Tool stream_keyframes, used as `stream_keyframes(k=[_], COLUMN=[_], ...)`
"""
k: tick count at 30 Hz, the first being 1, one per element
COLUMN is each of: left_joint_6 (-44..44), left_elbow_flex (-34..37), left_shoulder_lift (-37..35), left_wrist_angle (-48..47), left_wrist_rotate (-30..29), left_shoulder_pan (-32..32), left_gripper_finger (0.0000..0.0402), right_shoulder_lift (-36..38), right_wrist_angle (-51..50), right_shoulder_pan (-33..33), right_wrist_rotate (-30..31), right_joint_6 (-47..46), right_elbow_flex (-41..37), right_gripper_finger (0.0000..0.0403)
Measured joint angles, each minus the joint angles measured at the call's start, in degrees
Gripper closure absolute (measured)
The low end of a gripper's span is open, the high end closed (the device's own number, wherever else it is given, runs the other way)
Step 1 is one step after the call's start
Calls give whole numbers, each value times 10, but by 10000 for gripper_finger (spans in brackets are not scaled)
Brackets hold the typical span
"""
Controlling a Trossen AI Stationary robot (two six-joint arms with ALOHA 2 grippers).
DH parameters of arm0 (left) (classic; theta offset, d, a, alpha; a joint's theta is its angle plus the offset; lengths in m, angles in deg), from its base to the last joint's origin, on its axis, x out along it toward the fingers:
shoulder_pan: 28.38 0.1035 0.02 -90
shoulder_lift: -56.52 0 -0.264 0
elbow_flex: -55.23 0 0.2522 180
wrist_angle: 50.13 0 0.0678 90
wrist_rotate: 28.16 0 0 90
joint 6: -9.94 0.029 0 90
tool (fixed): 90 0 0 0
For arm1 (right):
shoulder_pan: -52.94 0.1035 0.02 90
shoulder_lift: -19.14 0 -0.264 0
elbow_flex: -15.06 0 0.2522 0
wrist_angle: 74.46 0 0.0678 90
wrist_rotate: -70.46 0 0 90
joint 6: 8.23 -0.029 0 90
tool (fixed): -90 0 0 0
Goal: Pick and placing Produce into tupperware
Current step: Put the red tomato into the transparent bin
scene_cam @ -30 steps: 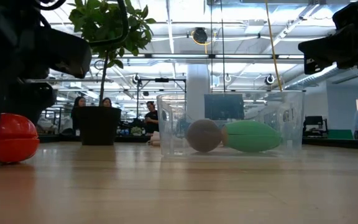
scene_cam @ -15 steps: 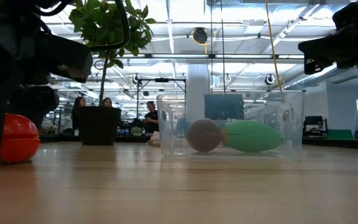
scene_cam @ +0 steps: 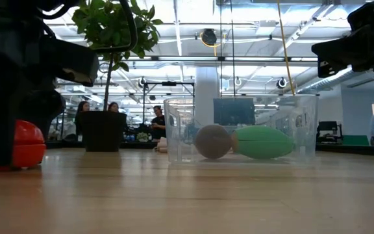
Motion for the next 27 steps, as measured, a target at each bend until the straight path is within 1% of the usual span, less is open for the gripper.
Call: stream_keyframes(k=[3, 8, 10, 15, 19, 21, 27], left_joint_6=[7, 6, 7, 22, 44, 50, 68], left_elbow_flex=[0, 0, -1, -1, 2, 2, 2], left_shoulder_lift=[1, 0, 0, 0, -9, -17, -48], left_wrist_angle=[-3, -5, -5, -4, -6, -2, -23], left_wrist_rotate=[1, 8, 10, 19, 26, 37, 34], left_shoulder_pan=[0, 6, 7, 9, 9, 12, 20], left_gripper_finger=[78, 146, 161, 161, 137, 132, 161], right_shoulder_lift=[0, 0, 0, 0, 0, 0, 0], right_wrist_angle=[0, 0, 0, 0, 0, 0, 0], right_shoulder_pan=[0, 0, 0, 0, 0, 0, 0], right_wrist_rotate=[0, 0, 0, 0, 0, 0, 0], right_joint_6=[0, 0, 0, 0, 0, 0, 0], right_elbow_flex=[0, 0, 0, 0, 0, 0, 0], right_gripper_finger=[403, 403, 403, 403, 403, 403, 403])
